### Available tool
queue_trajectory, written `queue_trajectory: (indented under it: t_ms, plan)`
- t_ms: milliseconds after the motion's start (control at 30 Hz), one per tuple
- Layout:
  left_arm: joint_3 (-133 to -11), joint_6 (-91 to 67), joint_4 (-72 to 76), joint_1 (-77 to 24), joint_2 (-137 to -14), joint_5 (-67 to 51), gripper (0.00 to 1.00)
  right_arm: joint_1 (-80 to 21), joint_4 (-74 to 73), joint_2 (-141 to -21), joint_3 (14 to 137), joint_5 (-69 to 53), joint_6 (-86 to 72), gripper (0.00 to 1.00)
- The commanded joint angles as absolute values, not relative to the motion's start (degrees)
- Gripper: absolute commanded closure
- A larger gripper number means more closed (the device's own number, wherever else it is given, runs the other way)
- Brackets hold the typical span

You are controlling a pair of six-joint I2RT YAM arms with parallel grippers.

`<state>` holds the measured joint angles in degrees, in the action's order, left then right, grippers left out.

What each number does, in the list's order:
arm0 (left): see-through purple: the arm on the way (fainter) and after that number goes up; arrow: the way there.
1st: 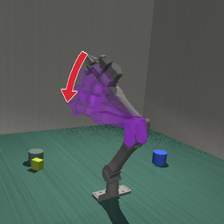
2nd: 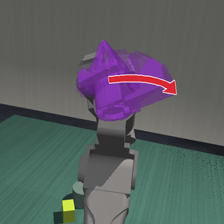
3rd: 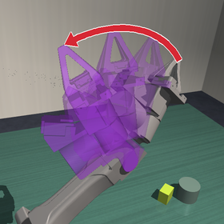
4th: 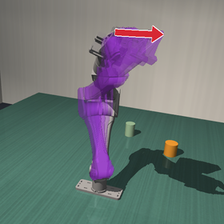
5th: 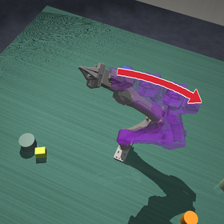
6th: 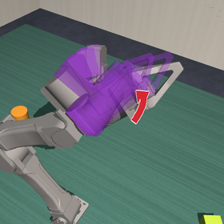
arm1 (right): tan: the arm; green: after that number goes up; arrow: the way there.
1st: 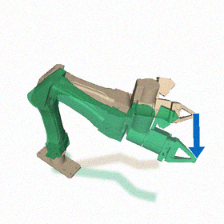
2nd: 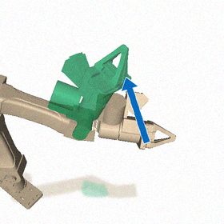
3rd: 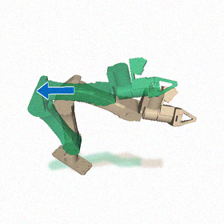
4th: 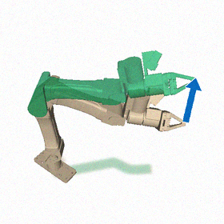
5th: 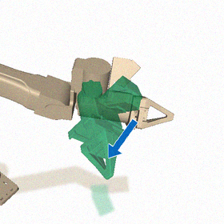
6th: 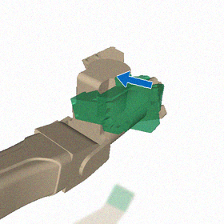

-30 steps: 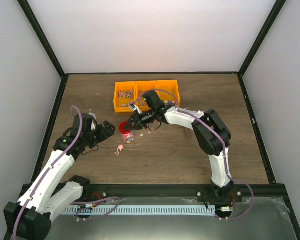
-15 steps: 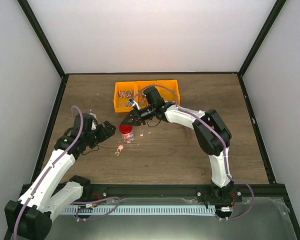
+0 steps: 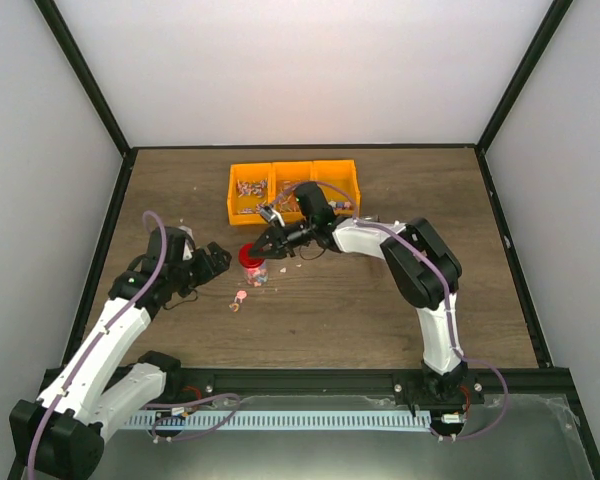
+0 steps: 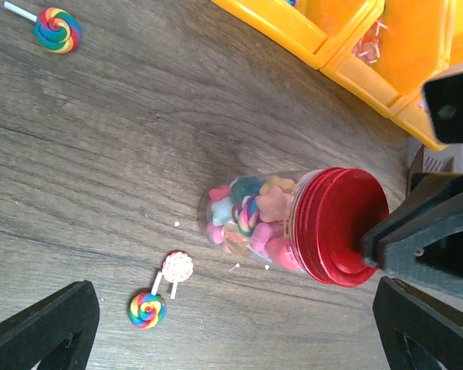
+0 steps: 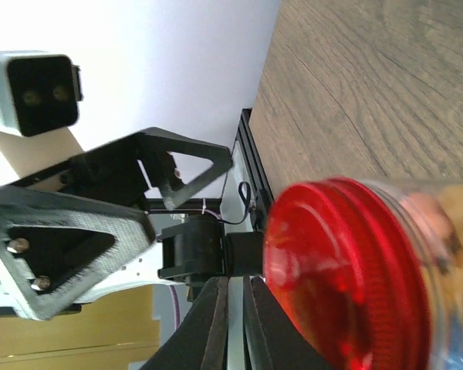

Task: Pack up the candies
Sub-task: Screw the bottle lid onto the packing bottle.

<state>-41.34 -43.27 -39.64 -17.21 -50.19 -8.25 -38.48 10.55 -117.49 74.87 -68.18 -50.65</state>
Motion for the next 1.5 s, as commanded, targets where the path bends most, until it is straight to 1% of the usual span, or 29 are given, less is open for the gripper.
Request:
queue_trajectory:
  t_ms: [0,67,167,233,333,467,567,600,700,767,867,933,1133,1233,1333,1467]
  plan:
    - [-41.19,-42.57,-38.53,-16.74,-50.91,-9.09,0.01,-38.11,10.05,-115.63,80.85,-69.24,-50.81,0.91]
    - [-40.91,-42.50,-37.87,-16.79,-51.21,-9.28,0.01,-38.06,9.33,-115.24,83.19,-69.13,-50.80,0.89]
    - [-40.08,-41.98,-36.45,-16.73,-50.91,-9.53,0.01,-37.93,7.91,-115.55,85.39,-68.47,-50.30,0.80]
    - [-38.94,-41.44,-35.07,-16.74,-49.69,-8.83,0.00,-37.58,5.52,-115.14,86.37,-66.55,-48.42,0.78]
    - [-36.20,-40.45,-32.29,-16.73,-46.21,-7.55,0.00,-37.05,-0.19,-111.52,87.03,-58.29,-42.90,0.77]
    - [-30.31,-37.19,-27.12,-16.95,-38.18,-9.11,0.00,-36.84,-4.61,-104.39,86.35,-41.56,-37.38,0.69]
    - [-27.08,-35.29,-25.06,-17.49,-32.39,-10.21,0.00,-36.34,-0.80,-98.37,80.80,-32.49,-38.74,0.37]
    - [-26.53,-35.06,-24.00,-17.73,-30.94,-10.72,0.00,-35.89,1.88,-96.99,78.06,-31.21,-40.44,0.30]
    - [-24.54,-35.77,-20.86,-18.72,-27.84,-10.78,0.00,-33.95,18.00,-93.93,65.54,-32.24,-47.62,0.21]
    - [-23.04,-35.48,-19.97,-20.50,-26.20,-8.16,0.00,-33.43,31.72,-92.71,59.28,-32.97,-52.23,0.19]
    - [-19.16,-34.92,-17.02,-23.85,-25.13,-2.52,0.00,-33.80,37.06,-92.89,57.08,-33.91,-52.11,0.20]
    - [-17.00,-32.71,-14.96,-25.91,-24.45,0.76,0.00,-34.01,43.29,-92.79,53.76,-31.73,-51.08,0.21]
    - [-8.58,-29.68,-12.08,-27.21,-9.44,3.16,0.00,-33.99,57.94,-94.48,47.18,-32.48,-48.52,0.23]
    - [-4.05,-28.59,-11.11,-27.31,-5.32,3.06,0.00,-33.93,67.05,-97.78,45.44,-34.40,-49.44,0.22]
    - [-3.85,-25.87,-7.61,-27.40,-6.43,2.04,0.00,-33.95,74.74,-102.28,45.70,-38.05,-51.10,0.21]
    - [-2.78,-26.12,0.45,-28.27,-14.96,-1.07,0.00,-33.92,83.29,-107.21,45.23,-40.78,-53.32,0.20]
